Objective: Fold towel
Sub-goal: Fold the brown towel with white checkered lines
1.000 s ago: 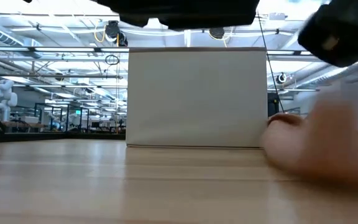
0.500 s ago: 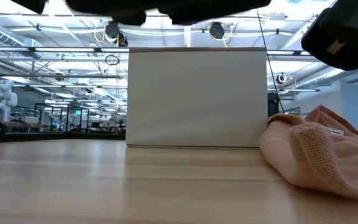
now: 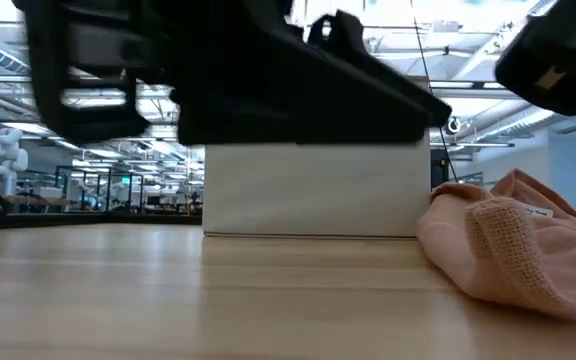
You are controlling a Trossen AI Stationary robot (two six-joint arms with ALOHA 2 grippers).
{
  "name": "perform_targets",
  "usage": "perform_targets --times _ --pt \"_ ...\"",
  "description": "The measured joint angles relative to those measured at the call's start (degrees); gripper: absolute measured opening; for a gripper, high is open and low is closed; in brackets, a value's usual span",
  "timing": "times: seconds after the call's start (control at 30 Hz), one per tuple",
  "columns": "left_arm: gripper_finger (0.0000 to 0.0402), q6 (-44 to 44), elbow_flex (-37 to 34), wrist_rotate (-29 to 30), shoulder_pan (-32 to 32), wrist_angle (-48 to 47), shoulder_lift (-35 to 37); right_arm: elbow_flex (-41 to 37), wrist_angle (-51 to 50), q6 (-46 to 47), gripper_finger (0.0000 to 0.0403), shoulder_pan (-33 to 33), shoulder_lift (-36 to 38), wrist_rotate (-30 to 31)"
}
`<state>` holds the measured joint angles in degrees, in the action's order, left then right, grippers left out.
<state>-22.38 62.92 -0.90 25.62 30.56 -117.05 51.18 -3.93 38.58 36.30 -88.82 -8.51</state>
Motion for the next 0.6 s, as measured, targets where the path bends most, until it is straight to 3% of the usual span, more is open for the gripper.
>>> perform_targets --times 0.6 --pt "0.0225 -9.8 0.6 -7.2 -1.6 0.9 -3.2 0.0 -1.1 3.1 0.0302 1.4 0.0 5.9"
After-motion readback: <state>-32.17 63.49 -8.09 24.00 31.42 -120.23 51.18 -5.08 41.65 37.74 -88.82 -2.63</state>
